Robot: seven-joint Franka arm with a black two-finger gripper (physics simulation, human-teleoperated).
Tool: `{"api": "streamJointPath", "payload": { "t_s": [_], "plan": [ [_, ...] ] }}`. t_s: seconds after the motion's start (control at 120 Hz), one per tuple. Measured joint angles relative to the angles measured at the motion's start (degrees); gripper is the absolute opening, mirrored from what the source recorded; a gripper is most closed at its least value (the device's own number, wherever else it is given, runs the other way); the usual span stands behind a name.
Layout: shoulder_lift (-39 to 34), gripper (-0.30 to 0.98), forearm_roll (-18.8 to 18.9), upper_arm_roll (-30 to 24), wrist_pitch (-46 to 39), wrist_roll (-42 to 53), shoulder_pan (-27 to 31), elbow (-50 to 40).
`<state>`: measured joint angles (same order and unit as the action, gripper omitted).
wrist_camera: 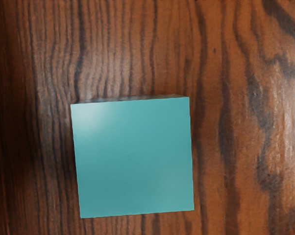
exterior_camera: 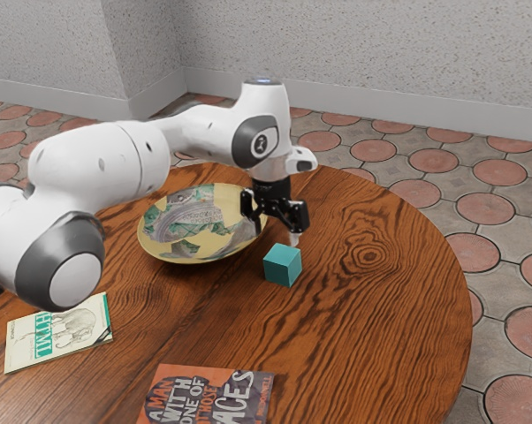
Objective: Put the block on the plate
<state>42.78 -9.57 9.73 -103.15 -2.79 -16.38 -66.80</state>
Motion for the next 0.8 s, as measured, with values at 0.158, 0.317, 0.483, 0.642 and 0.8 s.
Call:
{"api": "streamJointPath", "payload": {
  "t_s": [0.158, 0.317, 0.483, 0.642, 0.8],
  "plan": [
    [0.34, 0.69, -0.49, 0.41, -1.79, -0.2, 0.06, 0.64],
    [0.96, 0.69, -0.79, 0.17, -3.52, -0.22, 0.3, 0.24],
    [2.05, 0.69, -1.24, -0.12, -5.26, -0.26, 0.6, -0.34],
    [2.4, 0.69, -1.68, -1.29, -7.3, -0.28, 1.76, -2.56],
    [2.91, 0.69, -1.81, -2.52, -9.12, -0.3, 2.42, -3.61]
  ]
}}
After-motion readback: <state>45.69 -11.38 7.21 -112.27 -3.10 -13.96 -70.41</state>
